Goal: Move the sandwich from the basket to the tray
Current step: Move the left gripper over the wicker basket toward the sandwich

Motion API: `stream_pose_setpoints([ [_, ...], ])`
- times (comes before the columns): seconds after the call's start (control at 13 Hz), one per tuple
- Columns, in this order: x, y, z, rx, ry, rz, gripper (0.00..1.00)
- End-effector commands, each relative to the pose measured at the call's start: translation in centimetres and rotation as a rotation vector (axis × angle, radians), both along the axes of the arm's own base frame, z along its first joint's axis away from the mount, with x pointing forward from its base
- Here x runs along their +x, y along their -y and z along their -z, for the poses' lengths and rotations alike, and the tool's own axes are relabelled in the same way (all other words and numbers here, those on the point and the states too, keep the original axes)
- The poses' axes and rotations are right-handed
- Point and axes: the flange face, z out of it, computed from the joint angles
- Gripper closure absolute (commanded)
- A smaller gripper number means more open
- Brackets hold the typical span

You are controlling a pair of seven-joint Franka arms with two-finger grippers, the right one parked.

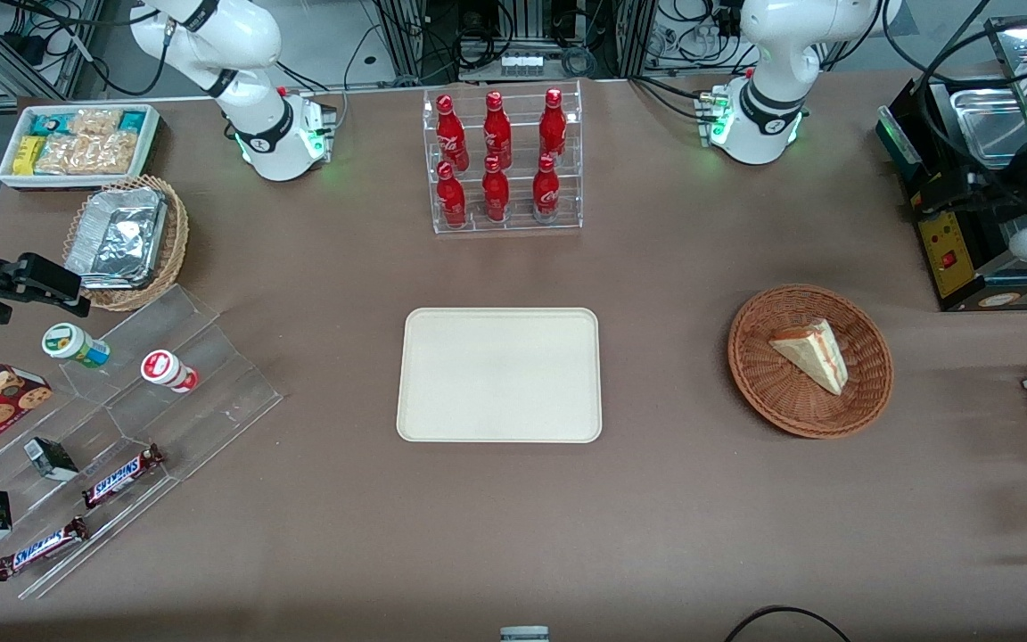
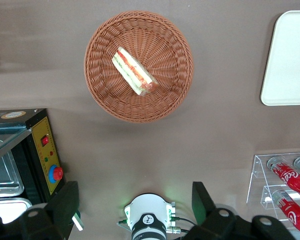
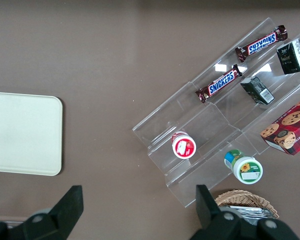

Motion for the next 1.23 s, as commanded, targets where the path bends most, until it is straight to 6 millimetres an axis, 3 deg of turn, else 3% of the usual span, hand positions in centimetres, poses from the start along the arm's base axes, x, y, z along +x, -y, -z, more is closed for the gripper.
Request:
stream_pose_setpoints([
  [0.0, -0.1, -0.4, -0.5, -0.009, 0.019, 0.008, 0.0],
  [0.08, 0.0, -0.2, -0.6, 0.0, 0.019, 0.012, 0.0],
  [0.23, 2.1, -1.5, 1.7, 0.018, 0.042, -0.027, 0.0],
  [0.38, 4.5, -2.9, 5.7, 0.053, 0.043, -0.182, 0.0],
  [0.62, 5.3, -4.6, 12.8, 0.079, 0.065, -0.416, 0.0],
  [0.77, 5.1, -4.4, 16.8, 0.104, 0.069, -0.547, 0.0],
  [1.15, 4.3, -1.7, 27.2, 0.161, 0.076, -0.772, 0.0],
])
